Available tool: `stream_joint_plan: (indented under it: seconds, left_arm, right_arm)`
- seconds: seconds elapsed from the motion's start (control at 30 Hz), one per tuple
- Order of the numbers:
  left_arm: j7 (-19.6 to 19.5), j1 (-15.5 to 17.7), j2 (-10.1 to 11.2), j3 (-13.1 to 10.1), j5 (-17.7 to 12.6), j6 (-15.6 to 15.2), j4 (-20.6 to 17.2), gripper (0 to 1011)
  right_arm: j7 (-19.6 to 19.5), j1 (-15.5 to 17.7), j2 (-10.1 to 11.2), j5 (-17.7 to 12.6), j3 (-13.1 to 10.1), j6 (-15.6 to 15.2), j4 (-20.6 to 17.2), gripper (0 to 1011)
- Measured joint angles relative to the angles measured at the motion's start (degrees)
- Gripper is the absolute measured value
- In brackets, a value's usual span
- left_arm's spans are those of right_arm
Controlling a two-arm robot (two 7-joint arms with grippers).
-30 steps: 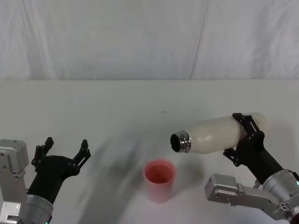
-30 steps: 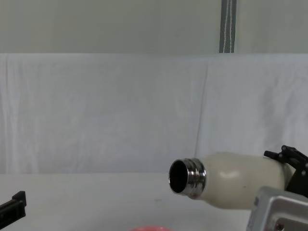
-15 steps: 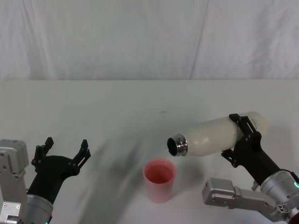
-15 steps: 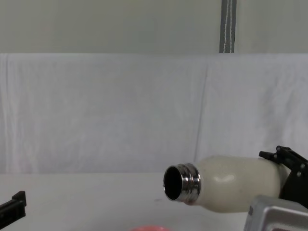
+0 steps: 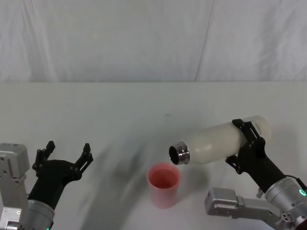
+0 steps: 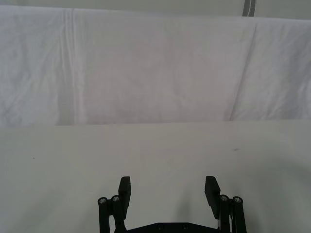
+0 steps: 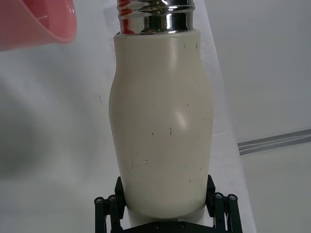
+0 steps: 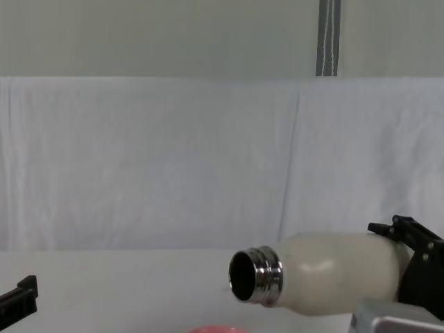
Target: Grasp the thermos with one hand and pour water into the cup lid.
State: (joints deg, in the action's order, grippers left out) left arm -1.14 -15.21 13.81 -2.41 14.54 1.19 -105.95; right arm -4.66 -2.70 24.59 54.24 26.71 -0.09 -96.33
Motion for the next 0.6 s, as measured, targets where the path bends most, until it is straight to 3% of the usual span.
stream_joint_plan:
  seconds: [0.6]
  left_arm:
    - [0.0,0.0,0.0,0.0,0.0,0.0,0.0,1001]
  right_arm:
    - [-0.4,-1.2,1.1,2.9,1.6,-0.7,0.1,951]
